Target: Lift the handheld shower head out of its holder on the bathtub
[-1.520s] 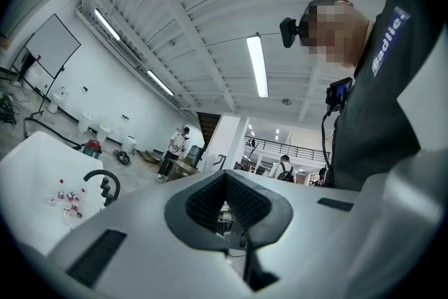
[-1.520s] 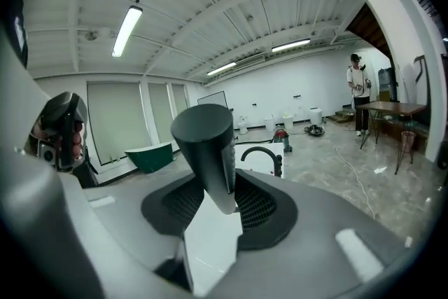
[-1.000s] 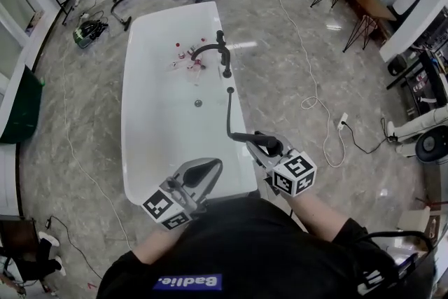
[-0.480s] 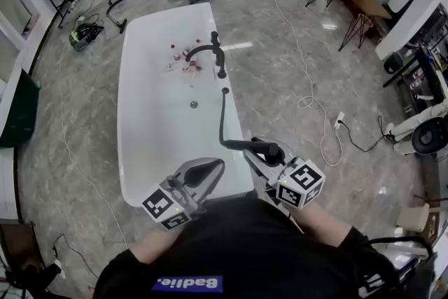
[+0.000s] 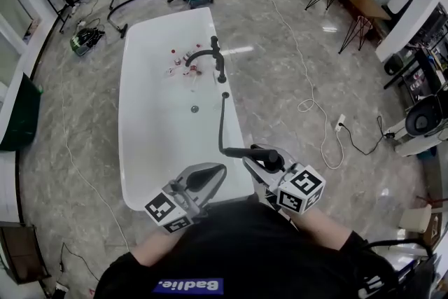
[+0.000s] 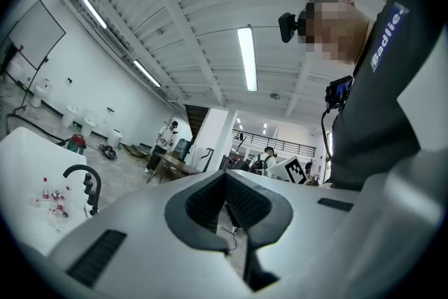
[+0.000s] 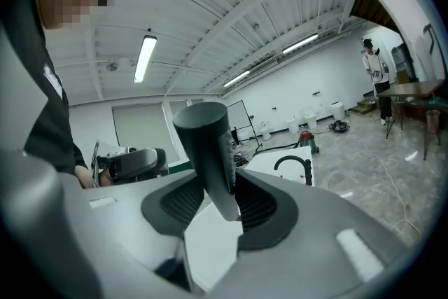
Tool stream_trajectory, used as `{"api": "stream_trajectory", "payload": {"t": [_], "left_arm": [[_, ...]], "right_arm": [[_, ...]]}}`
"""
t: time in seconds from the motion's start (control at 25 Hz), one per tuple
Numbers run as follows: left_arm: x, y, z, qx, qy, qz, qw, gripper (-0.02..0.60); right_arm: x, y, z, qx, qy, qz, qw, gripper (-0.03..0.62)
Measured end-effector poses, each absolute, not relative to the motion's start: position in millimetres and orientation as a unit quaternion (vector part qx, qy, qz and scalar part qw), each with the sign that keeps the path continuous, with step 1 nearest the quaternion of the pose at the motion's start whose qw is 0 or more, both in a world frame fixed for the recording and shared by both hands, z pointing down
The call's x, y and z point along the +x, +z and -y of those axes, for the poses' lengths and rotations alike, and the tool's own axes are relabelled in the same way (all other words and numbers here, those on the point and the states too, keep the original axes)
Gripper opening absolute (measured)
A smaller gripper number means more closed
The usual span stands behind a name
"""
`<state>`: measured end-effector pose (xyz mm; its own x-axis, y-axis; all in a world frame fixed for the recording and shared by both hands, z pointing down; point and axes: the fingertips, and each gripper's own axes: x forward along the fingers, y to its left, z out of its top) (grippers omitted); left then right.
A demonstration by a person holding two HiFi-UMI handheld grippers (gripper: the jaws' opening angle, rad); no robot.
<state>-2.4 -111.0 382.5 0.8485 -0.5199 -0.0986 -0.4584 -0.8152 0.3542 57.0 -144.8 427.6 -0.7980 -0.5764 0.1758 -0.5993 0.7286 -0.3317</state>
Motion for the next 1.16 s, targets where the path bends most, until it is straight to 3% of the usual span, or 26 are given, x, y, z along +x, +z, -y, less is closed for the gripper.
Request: {"api": "stream_trajectory", "payload": {"t": [1.16], "left_arm": [[-3.4,382.4,107.9,0.943,-0.097,0.272,0.163,-0.006]], "right_arm": [[52.8,431.4,143.5,0.292,0.197,0.935,0.042,0.129]]}}
